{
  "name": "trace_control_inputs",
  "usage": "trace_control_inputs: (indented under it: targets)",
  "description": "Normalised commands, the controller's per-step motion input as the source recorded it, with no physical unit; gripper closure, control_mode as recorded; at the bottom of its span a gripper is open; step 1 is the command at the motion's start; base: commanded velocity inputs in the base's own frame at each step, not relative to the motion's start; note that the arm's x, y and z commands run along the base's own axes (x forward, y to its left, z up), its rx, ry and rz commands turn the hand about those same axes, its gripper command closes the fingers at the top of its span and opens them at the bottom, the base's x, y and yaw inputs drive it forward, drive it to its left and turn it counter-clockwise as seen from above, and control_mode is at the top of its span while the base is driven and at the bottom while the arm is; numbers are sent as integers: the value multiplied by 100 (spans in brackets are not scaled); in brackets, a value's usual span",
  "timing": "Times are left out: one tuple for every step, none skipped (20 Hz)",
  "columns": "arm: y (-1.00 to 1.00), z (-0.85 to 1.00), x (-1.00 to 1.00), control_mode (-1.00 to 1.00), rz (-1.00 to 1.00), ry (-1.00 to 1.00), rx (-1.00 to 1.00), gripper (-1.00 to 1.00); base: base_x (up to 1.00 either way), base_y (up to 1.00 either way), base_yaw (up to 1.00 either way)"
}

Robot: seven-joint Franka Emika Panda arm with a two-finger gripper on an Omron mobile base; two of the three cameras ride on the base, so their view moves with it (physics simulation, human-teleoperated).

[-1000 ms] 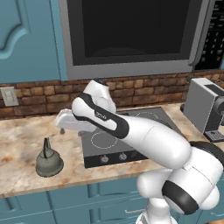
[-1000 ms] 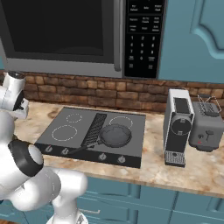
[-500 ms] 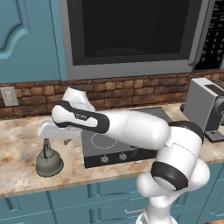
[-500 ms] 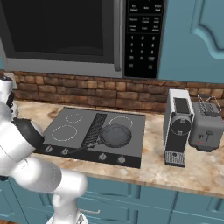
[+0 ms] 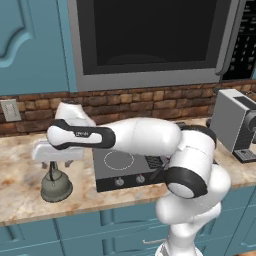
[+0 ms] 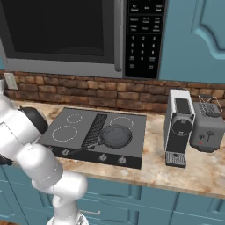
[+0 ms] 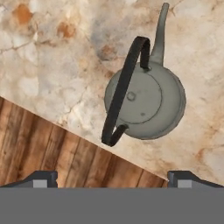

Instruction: Pick the kettle from the counter and place it on a stove burner. Then turn the burner on.

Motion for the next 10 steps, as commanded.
trace_control_inputs:
  targets:
    - [29,-13,15,-100,0,0,0,-100,0,0,0]
    - [31,-16,16,-100,0,0,0,-100,0,0,0]
    - [30,-16,16,-100,0,0,0,-100,0,0,0]
    - [29,-19,19,-100,0,0,0,-100,0,0,0]
    - [31,-21,21,-100,0,0,0,-100,0,0,0]
    - [31,-23,24,-100,0,0,0,-100,0,0,0]
    - [29,-24,26,-100,0,0,0,-100,0,0,0]
    - [26,-25,27,-100,0,-1,-2,-100,0,0,0]
    - [22,-26,31,-100,0,-2,-4,-100,0,0,0]
    - [19,-26,34,-100,0,-2,-7,-100,0,0,0]
